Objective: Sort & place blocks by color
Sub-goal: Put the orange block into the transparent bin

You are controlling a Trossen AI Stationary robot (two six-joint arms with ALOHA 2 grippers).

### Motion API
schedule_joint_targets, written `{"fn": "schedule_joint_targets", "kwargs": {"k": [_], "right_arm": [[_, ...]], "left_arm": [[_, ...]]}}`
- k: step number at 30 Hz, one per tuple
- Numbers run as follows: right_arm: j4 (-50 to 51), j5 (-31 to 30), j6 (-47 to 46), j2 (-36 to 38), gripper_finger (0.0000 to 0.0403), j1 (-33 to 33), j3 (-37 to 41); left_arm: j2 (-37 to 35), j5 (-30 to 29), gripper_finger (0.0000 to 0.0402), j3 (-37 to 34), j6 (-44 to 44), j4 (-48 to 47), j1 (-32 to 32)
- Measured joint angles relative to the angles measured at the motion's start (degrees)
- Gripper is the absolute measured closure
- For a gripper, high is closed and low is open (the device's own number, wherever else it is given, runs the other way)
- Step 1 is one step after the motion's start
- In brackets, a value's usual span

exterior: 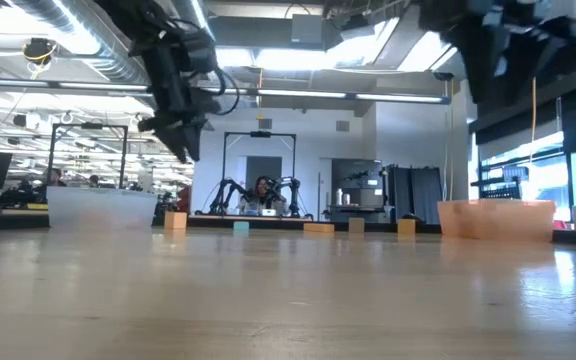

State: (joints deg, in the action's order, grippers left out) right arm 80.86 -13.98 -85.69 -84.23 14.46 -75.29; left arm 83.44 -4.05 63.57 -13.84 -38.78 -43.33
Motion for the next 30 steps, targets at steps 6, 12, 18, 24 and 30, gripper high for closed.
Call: {"fn": "schedule_joint_targets", "kwargs": {"k": [6,12,18,24,30], "right_arm": [[-0.1,-0.11,10.94,0.0,0.0176,-7.38,0.0],[-0.19,-0.13,19.42,0.0,0.0176,-13.24,0.02],[-1.33,-0.09,24.98,0.0,0.0176,-15.82,0.04],[-13.24,-1.37,42.19,0.0,0.0176,-17.27,0.07],[-25.48,-1.46,57.11,0.0,0.0176,-17.75,0.07]], "left_arm": [[3.32,-2.08,0.0248,0.0,-2.57,-1.91,-2.35],[6.8,1.04,0.0248,-0.04,-2.26,-1.95,-2.86],[6.92,1.88,0.0248,-0.04,-2.28,-1.63,-2.95],[6.92,1.81,0.0248,-0.04,-2.11,-1.66,-3.57],[6.92,2.22,0.0248,-0.04,-2.14,-2.1,-3.54]]}}
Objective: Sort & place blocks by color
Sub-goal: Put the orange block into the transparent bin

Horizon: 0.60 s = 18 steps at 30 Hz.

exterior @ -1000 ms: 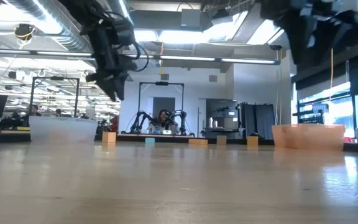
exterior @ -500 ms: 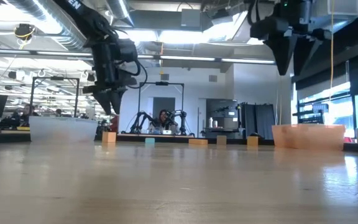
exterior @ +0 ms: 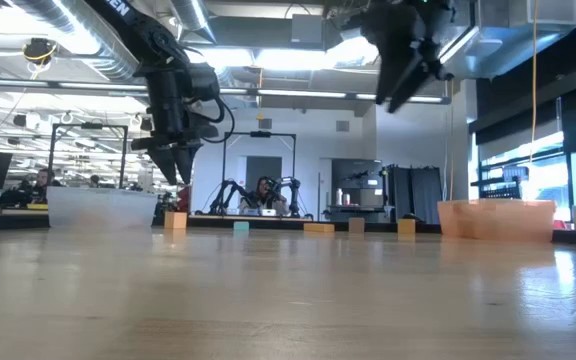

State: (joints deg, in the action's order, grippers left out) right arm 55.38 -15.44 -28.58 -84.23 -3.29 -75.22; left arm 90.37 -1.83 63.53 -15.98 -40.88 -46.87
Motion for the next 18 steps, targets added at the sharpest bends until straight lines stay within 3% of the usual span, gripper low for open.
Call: {"fn": "schedule_joint_targets", "kwargs": {"k": [9,18], "right_arm": [[-12.21,0.05,1.98,0.0,0.0176,0.02,0.0],[-17.14,0.04,1.96,0.0,0.0176,0.02,0.0]], "left_arm": [[0.0,-0.15,0.0248,0.0,-0.45,-2.26,0.02],[-0.02,-0.19,0.0248,0.0,-0.53,-4.28,0.02]]}}
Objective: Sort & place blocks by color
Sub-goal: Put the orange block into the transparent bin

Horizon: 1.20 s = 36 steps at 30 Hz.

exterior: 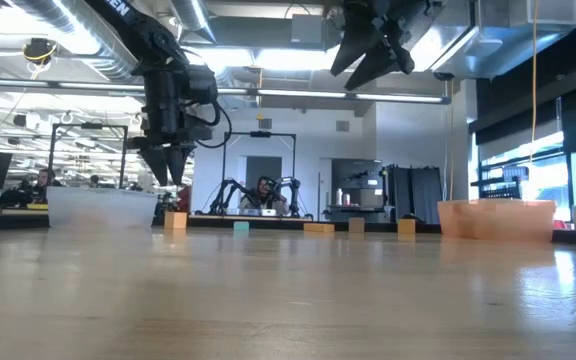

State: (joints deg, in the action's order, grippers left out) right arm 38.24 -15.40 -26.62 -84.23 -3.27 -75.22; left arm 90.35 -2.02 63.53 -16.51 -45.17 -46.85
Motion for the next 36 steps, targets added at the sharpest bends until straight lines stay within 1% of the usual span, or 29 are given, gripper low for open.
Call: {"fn": "schedule_joint_targets", "kwargs": {"k": [9,12,15,22,25,28,30,33,36], "right_arm": [[-0.34,0.0,-0.1,0.0,0.0176,0.0,0.02],[-0.33,0.0,-0.05,0.0,0.0176,0.0,0.02],[-0.33,0.0,-0.05,0.0,0.0176,0.0,0.02],[-0.33,0.0,-0.04,0.0,0.0176,0.0,0.02],[-0.33,0.0,-0.07,0.0,0.0176,0.0,0.01],[-0.31,0.0,-0.07,0.0,0.0176,0.0,0.02],[-0.31,0.0,-0.08,0.0,0.0176,0.0,0.02],[-0.31,0.0,-0.08,0.0,0.0176,0.0,0.02],[-0.31,0.0,-0.03,0.0,0.0176,0.0,0.02]], "left_arm": [[-0.02,-0.42,0.0248,0.0,0.04,-1.4,0.02],[-0.02,-3.4,0.0248,0.0,0.4,-1.39,0.02],[-0.02,-4.31,0.0248,0.0,2.42,-0.51,-0.02],[-0.04,-1.53,0.0246,0.0,1.69,-0.27,0.01],[-0.04,-0.33,0.0233,0.0,1.67,0.63,-0.55],[-0.04,1.16,0.021,0.0,2.32,1.71,-1.49],[-0.04,1.09,0.0192,0.0,3.72,2.6,-1.68],[-0.04,-0.7,0.0168,0.0,6.85,4.95,-1.68],[-0.02,-0.91,0.016,0.0,9.68,7.23,-1.66]]}}
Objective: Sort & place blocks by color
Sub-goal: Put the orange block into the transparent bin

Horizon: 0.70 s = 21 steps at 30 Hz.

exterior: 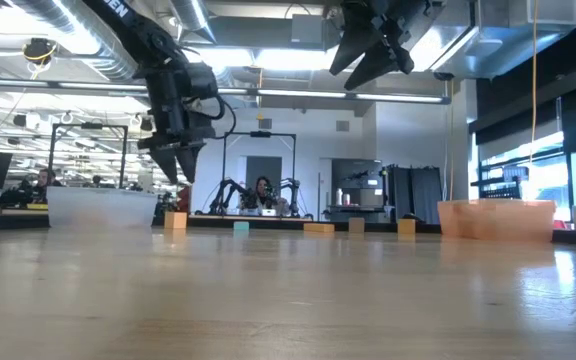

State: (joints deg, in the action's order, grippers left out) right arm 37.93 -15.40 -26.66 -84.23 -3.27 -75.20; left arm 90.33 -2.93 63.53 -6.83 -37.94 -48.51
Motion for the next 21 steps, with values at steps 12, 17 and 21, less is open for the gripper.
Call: {"fn": "schedule_joint_targets", "kwargs": {"k": [12,17,21], "right_arm": [[0.02,0.0,-0.02,0.0,0.0176,0.0,-0.02],[0.02,0.0,0.0,0.0,0.0176,0.0,0.0],[0.02,0.0,0.02,0.0,0.0176,0.0,-0.01]], "left_arm": [[8.3,-3.26,0.0159,-0.04,1.44,4.24,0.28],[9.55,-5.79,0.0159,-0.04,1.46,4.19,0.26],[11.48,-4.43,0.0159,-0.04,1.44,4.14,0.3]]}}
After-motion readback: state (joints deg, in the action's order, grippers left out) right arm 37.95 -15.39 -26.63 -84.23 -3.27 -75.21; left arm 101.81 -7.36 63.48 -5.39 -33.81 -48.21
